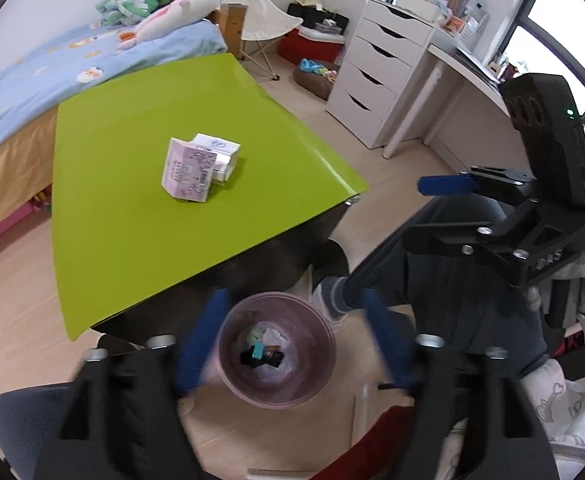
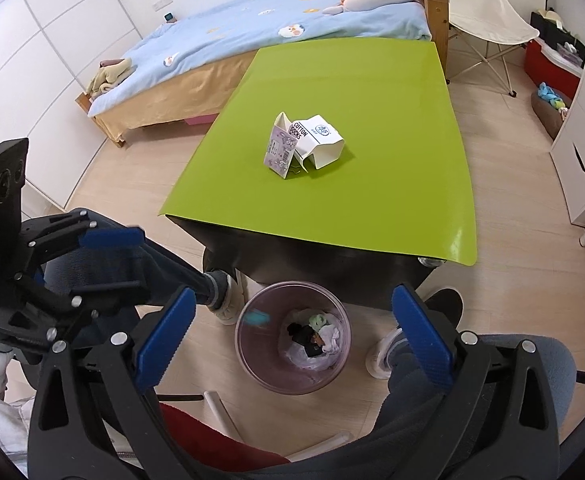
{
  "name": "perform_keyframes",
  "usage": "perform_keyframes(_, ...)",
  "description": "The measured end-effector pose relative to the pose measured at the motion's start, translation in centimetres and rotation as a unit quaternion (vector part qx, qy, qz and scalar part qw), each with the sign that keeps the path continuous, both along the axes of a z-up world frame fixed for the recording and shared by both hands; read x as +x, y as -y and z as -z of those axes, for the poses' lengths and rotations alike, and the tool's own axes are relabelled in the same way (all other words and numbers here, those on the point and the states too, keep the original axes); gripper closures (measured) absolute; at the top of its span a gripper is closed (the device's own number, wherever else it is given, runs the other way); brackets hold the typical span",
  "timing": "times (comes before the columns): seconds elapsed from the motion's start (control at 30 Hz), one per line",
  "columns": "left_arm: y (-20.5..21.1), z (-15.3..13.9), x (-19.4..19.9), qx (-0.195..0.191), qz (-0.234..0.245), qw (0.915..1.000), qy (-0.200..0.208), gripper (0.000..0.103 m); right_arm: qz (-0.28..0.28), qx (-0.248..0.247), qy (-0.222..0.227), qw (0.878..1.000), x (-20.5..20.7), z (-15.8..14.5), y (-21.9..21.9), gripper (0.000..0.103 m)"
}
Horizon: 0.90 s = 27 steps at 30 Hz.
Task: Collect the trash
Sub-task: 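Move both tools over the pink wastebasket and open them to drop the items, then grasp the pink card beside the white box with the left tool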
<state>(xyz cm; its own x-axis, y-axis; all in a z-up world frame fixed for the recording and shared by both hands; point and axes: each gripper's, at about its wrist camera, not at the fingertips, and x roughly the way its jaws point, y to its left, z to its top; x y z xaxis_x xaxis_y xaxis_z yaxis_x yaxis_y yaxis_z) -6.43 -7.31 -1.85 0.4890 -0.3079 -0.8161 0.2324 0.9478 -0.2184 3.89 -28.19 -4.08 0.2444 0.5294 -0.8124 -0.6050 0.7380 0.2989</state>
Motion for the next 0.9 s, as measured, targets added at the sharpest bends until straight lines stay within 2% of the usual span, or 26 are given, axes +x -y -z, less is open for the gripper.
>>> perform_keyframes(0.03, 0.0, 0.0, 0.1, 0.000, -0.003, 1.0000, 0.000, 0.018, 0.000, 0.001, 0.000, 1.000, 0.1, 0.0, 0.0, 0.004)
perform_keyframes(0.23, -1.0, 0.1, 0.4, 0.007, -0.024, 0.9997, -0.003, 0.018, 0.001, 0.002, -0.004, 1.000, 0.1, 0.1, -0.2, 0.003)
perform_keyframes(0.43, -1.8, 0.0, 0.4, 0.017, -0.040, 0.9990, 0.010, 0.018, -0.001, 0.001, -0.003, 1.000, 0.3, 0.1, -0.5, 0.003)
perform_keyframes(0.9, -3.9, 0.1, 3.5, 0.003, -0.057, 0.9984, 0.005, 0.018, -0.007, 0.000, 0.007, 1.000, 2.2, -0.7, -1.8, 0.003)
